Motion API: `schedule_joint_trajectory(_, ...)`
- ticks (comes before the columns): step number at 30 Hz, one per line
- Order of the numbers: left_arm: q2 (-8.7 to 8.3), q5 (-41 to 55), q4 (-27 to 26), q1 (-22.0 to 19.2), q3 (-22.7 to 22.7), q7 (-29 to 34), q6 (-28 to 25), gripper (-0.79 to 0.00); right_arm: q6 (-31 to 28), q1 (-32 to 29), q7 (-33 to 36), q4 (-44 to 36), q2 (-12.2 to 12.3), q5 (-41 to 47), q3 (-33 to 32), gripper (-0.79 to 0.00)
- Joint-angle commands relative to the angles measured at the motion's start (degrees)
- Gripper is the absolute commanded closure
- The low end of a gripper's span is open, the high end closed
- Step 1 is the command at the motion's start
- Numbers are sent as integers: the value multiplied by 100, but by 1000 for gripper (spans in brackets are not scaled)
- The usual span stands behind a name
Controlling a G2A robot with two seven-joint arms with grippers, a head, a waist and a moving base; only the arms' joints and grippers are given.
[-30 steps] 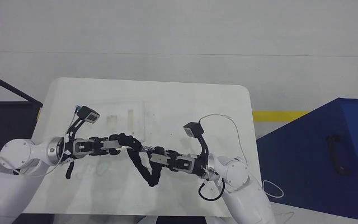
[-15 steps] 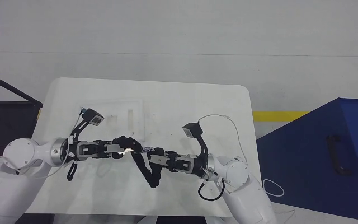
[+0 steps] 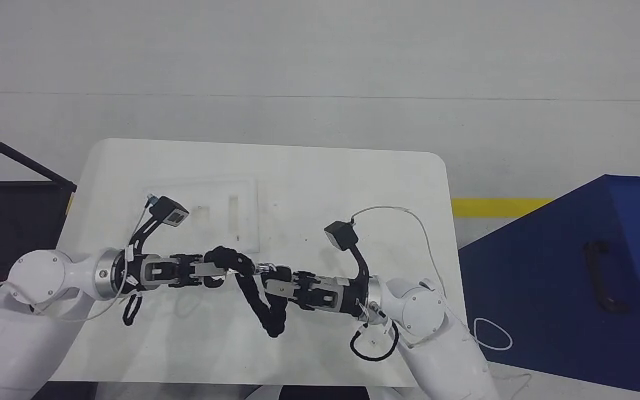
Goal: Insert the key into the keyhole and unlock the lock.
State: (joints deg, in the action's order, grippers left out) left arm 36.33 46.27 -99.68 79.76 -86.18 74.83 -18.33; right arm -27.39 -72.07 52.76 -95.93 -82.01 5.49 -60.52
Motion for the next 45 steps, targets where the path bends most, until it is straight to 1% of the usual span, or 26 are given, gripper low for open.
schedule_joint_trajectory(1,14,38,14,15,-25,4,-27,0,1,0,-77,1,12,50,-4,0)
schedule_joint_trajectory(11,80,117,23,57,-107,49,-80,0,25,14,-116,10,37,67,26,0)
schedule_joint_trajectory(12,86,109,19,59,-113,48,-74,0,25,14,-116,10,37,67,26,-28)
schedule_joint_trajectory(13,91,96,12,61,-116,53,-69,0,25,14,-116,10,37,67,26,0)
schedule_joint_trajectory(17,116,52,-8,65,-117,59,-53,0,45,-2,-166,-10,38,56,33,0)
schedule_joint_trajectory(25,164,-54,-51,77,-116,37,-17,0,75,-63,-247,-155,99,-233,127,0)
schedule_joint_trajectory(35,213,-195,-117,121,-151,43,41,0,55,-76,-304,-190,167,-220,183,0)
schedule_joint_trajectory(36,219,-171,-113,122,-169,4,35,-203,58,-79,-306,-192,174,-206,187,0)
schedule_joint_trajectory(37,227,-134,-120,134,-179,-17,37,-785,54,-81,-307,-190,181,-199,192,0)
schedule_joint_trajectory(41,249,-62,-129,187,-230,-38,-29,-785,49,-83,-335,-174,201,-122,219,0)
schedule_joint_trajectory(45,283,204,-60,245,-328,-124,-82,-785,16,-80,-443,-119,222,86,184,0)
